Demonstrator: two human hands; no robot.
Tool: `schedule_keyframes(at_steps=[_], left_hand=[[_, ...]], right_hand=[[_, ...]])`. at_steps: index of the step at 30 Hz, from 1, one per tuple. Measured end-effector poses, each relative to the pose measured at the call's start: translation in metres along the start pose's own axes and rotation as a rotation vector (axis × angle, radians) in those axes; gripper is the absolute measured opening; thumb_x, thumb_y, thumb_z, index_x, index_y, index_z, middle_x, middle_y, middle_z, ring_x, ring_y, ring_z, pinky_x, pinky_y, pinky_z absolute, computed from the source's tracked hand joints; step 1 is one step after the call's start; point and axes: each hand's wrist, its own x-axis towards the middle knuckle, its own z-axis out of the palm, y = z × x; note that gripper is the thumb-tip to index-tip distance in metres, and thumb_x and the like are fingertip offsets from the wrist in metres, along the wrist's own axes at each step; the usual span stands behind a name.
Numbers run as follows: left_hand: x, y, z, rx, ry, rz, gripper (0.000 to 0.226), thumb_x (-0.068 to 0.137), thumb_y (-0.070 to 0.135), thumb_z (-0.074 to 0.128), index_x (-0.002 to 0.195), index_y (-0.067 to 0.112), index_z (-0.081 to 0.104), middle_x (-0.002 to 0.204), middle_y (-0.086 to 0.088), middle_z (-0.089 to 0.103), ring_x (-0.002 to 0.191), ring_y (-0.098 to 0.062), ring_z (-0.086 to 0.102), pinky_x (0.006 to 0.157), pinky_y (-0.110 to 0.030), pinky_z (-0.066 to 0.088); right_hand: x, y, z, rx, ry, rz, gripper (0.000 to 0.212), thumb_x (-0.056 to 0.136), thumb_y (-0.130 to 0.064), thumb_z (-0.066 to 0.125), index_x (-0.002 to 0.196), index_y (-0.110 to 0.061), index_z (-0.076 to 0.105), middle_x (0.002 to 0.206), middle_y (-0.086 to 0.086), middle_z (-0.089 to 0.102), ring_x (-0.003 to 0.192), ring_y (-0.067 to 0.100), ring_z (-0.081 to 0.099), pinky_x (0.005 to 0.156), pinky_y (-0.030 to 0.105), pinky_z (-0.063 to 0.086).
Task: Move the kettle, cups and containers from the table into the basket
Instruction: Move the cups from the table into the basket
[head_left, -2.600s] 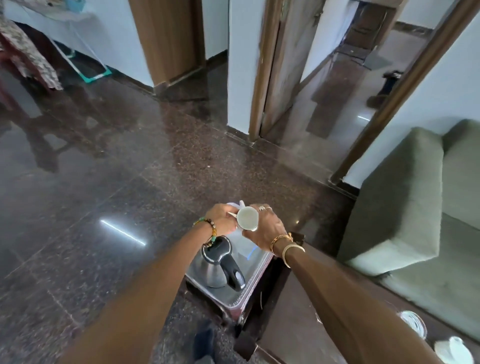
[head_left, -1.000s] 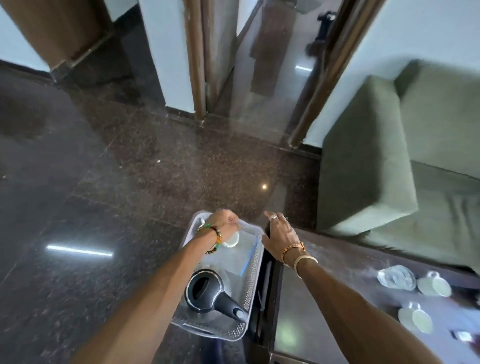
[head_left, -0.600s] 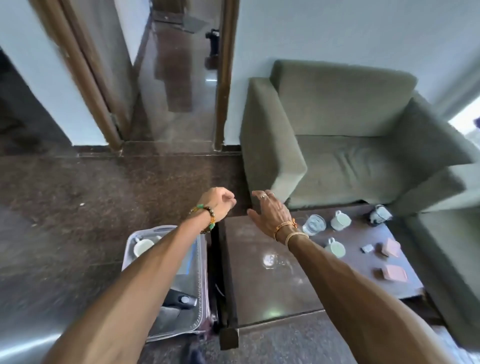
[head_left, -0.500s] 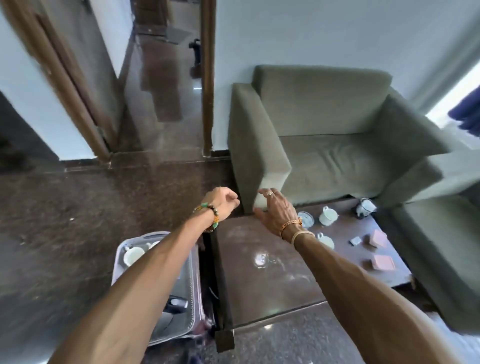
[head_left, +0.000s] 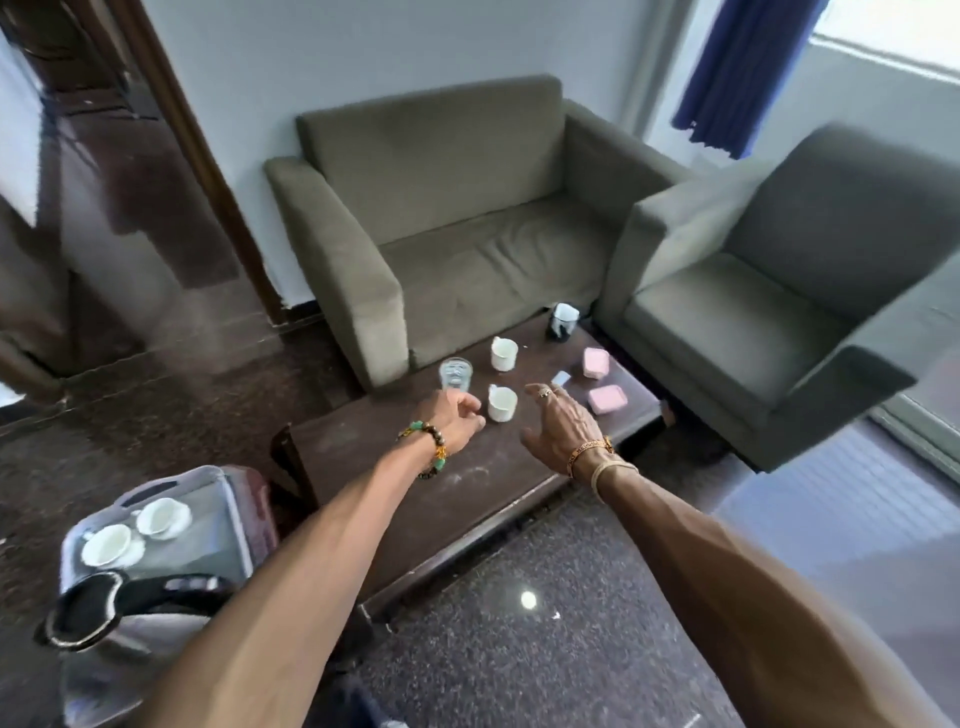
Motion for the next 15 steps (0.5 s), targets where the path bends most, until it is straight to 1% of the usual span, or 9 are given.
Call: schedule_keyframes(at_steps=[1, 2, 3, 6, 7, 8, 11, 13, 15], left_hand=[[-0.003, 0.015, 0.015, -0.024, -0.021, 0.016, 0.021, 0.082, 0.016, 0.071, 0.102, 0.015, 0.070, 0.089, 0.002, 0.064, 0.084, -0.013, 0.060, 0.056, -0.003, 0.040], [-0.005, 0.027, 0.026, -0.032, -0.033, 0.029, 0.018, 0.082, 0.013, 0.070, 0.100, 0.014, 0.069, 0.088, 0.002, 0.063, 0.081, -0.013, 0.058, 0.050, -0.002, 0.037], [-0.006, 0.042, 0.038, -0.026, -0.044, 0.047, 0.017, 0.082, 0.012, 0.069, 0.099, 0.015, 0.068, 0.088, 0.001, 0.063, 0.081, -0.014, 0.058, 0.050, -0.004, 0.037], [-0.003, 0.079, 0.061, -0.038, -0.073, 0.070, 0.022, 0.082, 0.013, 0.069, 0.104, 0.010, 0.068, 0.095, -0.005, 0.070, 0.087, -0.019, 0.066, 0.069, -0.020, 0.048], [-0.001, 0.088, 0.066, -0.031, -0.073, 0.076, 0.023, 0.082, 0.014, 0.070, 0.104, 0.011, 0.069, 0.096, -0.004, 0.071, 0.087, -0.019, 0.066, 0.069, -0.021, 0.049], [0.003, 0.098, 0.072, -0.017, -0.066, 0.085, 0.022, 0.081, 0.016, 0.070, 0.103, 0.014, 0.069, 0.094, -0.003, 0.071, 0.084, -0.016, 0.065, 0.065, -0.019, 0.048], [0.017, 0.116, 0.091, 0.006, -0.077, 0.107, 0.022, 0.080, 0.018, 0.071, 0.102, 0.017, 0.070, 0.090, 0.000, 0.069, 0.077, -0.010, 0.061, 0.057, -0.015, 0.041], [0.028, 0.121, 0.103, 0.035, -0.110, 0.107, 0.022, 0.080, 0.020, 0.072, 0.102, 0.018, 0.070, 0.089, 0.003, 0.068, 0.076, -0.009, 0.060, 0.054, -0.014, 0.038], [0.042, 0.122, 0.116, 0.061, -0.139, 0.089, 0.023, 0.080, 0.021, 0.072, 0.102, 0.019, 0.070, 0.090, 0.002, 0.068, 0.076, -0.010, 0.060, 0.053, -0.015, 0.037]], right_hand=[[-0.009, 0.017, -0.009, 0.000, 0.014, 0.017, 0.067, 0.080, -0.027, 0.071, 0.140, -0.014, 0.046, 0.136, 0.010, 0.052, 0.124, 0.029, 0.053, 0.103, 0.034, 0.041], [-0.014, 0.029, -0.016, -0.005, 0.030, 0.026, 0.067, 0.079, -0.029, 0.072, 0.139, -0.013, 0.046, 0.136, 0.011, 0.052, 0.124, 0.029, 0.052, 0.103, 0.034, 0.041], [-0.021, 0.043, -0.026, -0.010, 0.054, 0.039, 0.066, 0.079, -0.030, 0.072, 0.138, -0.013, 0.047, 0.134, 0.011, 0.053, 0.123, 0.030, 0.052, 0.101, 0.035, 0.042], [-0.028, 0.077, -0.055, -0.001, 0.121, 0.090, 0.062, 0.079, -0.031, 0.070, 0.136, -0.018, 0.048, 0.131, 0.009, 0.053, 0.118, 0.031, 0.054, 0.096, 0.040, 0.048], [-0.028, 0.084, -0.062, 0.003, 0.131, 0.109, 0.062, 0.080, -0.031, 0.068, 0.137, -0.018, 0.047, 0.131, 0.009, 0.053, 0.117, 0.032, 0.055, 0.095, 0.041, 0.048], [-0.027, 0.093, -0.068, 0.010, 0.146, 0.125, 0.063, 0.080, -0.031, 0.068, 0.137, -0.018, 0.046, 0.132, 0.009, 0.053, 0.117, 0.032, 0.056, 0.095, 0.041, 0.049], [-0.022, 0.119, -0.076, 0.040, 0.174, 0.157, 0.063, 0.080, -0.029, 0.067, 0.138, -0.016, 0.046, 0.134, 0.010, 0.053, 0.119, 0.029, 0.056, 0.096, 0.034, 0.045], [-0.020, 0.133, -0.071, 0.038, 0.142, 0.161, 0.064, 0.080, -0.028, 0.068, 0.139, -0.015, 0.046, 0.135, 0.010, 0.053, 0.122, 0.028, 0.054, 0.099, 0.032, 0.042], [-0.015, 0.146, -0.065, 0.020, 0.104, 0.172, 0.064, 0.079, -0.028, 0.068, 0.138, -0.015, 0.046, 0.134, 0.009, 0.052, 0.121, 0.027, 0.054, 0.100, 0.033, 0.043]])
